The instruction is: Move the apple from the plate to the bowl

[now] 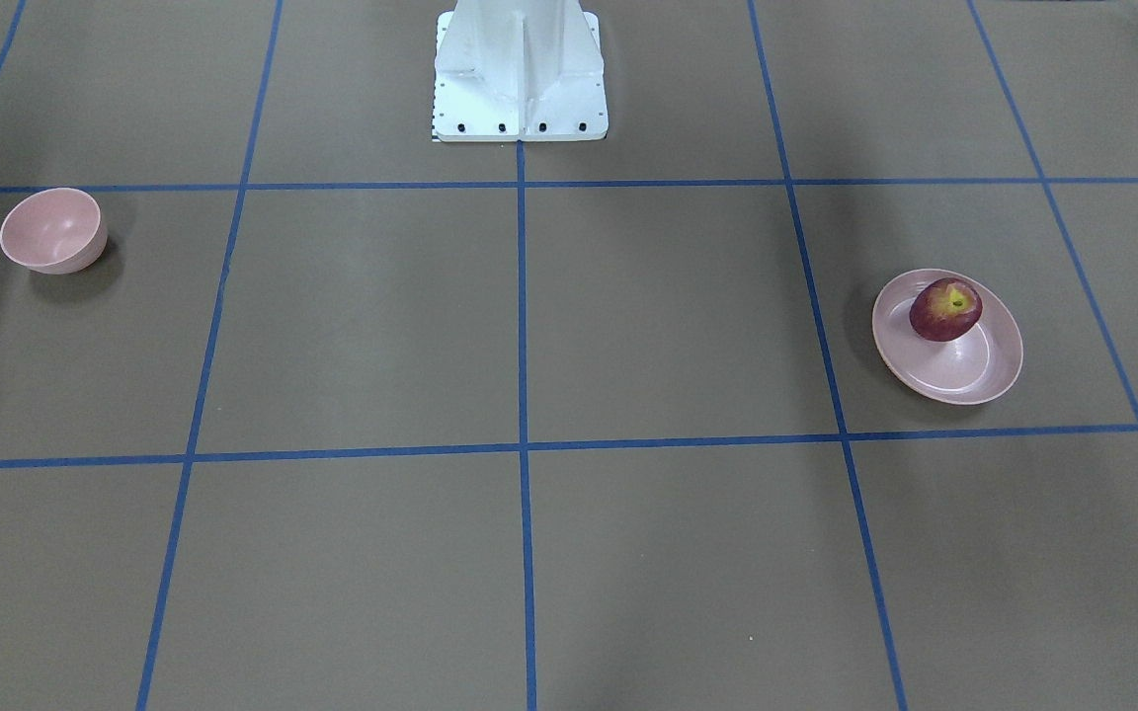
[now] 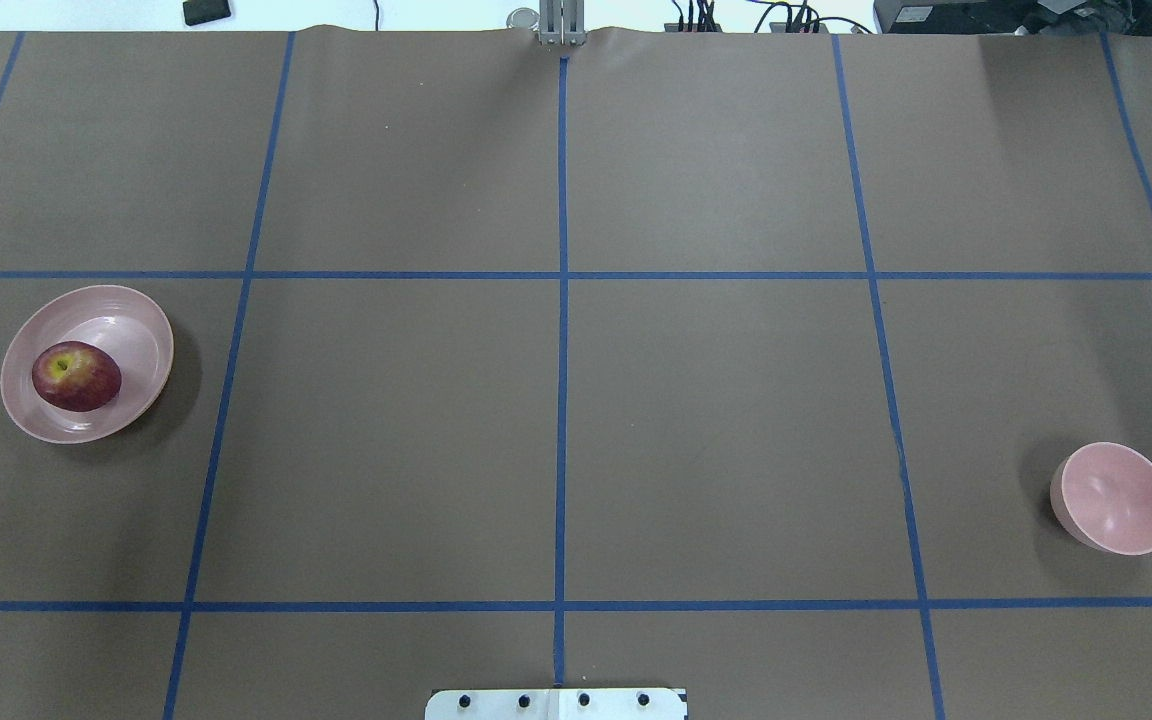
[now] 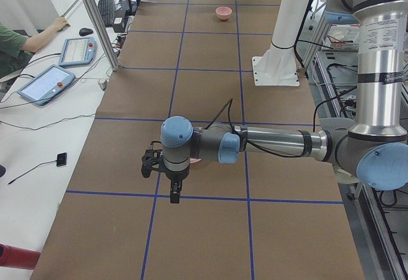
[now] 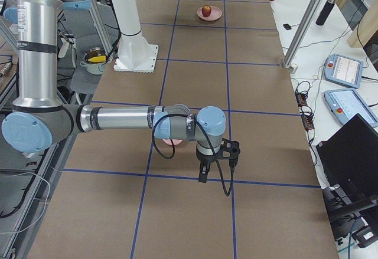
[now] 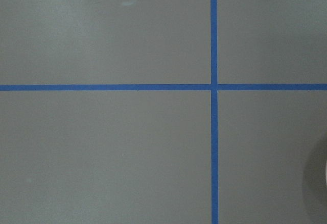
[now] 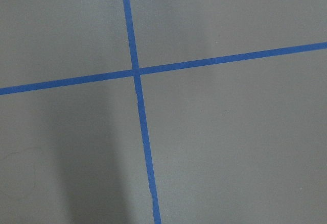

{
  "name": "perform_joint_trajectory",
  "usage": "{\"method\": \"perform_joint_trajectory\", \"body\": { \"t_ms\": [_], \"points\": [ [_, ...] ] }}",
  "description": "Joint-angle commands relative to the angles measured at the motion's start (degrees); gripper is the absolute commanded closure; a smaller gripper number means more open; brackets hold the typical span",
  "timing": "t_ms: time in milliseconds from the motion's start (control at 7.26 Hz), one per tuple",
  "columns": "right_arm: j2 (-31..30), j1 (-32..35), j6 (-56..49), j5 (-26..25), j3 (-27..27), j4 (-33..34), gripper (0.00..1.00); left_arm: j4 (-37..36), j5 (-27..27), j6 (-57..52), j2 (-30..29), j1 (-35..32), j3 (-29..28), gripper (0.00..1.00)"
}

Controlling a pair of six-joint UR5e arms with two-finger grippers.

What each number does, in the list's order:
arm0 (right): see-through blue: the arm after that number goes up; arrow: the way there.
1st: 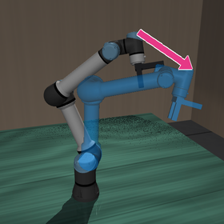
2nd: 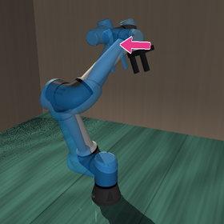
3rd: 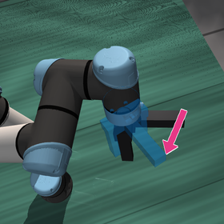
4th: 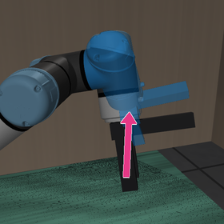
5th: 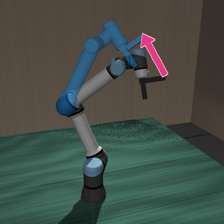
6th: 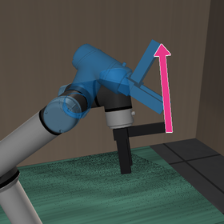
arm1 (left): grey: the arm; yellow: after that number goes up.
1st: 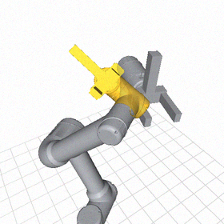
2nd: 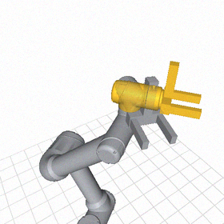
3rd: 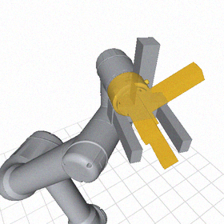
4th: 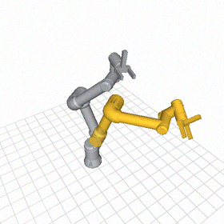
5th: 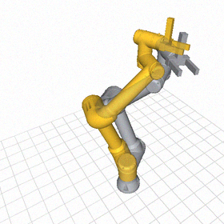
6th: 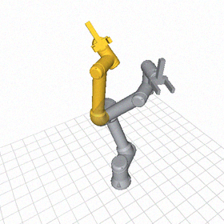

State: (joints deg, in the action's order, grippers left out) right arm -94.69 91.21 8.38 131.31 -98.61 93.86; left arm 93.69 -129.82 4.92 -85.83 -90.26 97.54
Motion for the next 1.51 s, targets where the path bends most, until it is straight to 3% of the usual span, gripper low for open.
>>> {"method": "perform_joint_trajectory", "body": {
  "t_ms": [0, 1377],
  "points": [
    [-0.23, 0.02, -0.21, 0.0, -0.27, -0.08, 0.0, 0.0, 0.01, 0.01, -0.03, 0.0, 0.01, 0.01],
    [0.55, -0.16, -0.56, 0.43, -0.88, -0.78, 0.0, 0.09, 0.1, -0.08, -0.3, -0.09, 1.06, 0.01]
  ]
}}
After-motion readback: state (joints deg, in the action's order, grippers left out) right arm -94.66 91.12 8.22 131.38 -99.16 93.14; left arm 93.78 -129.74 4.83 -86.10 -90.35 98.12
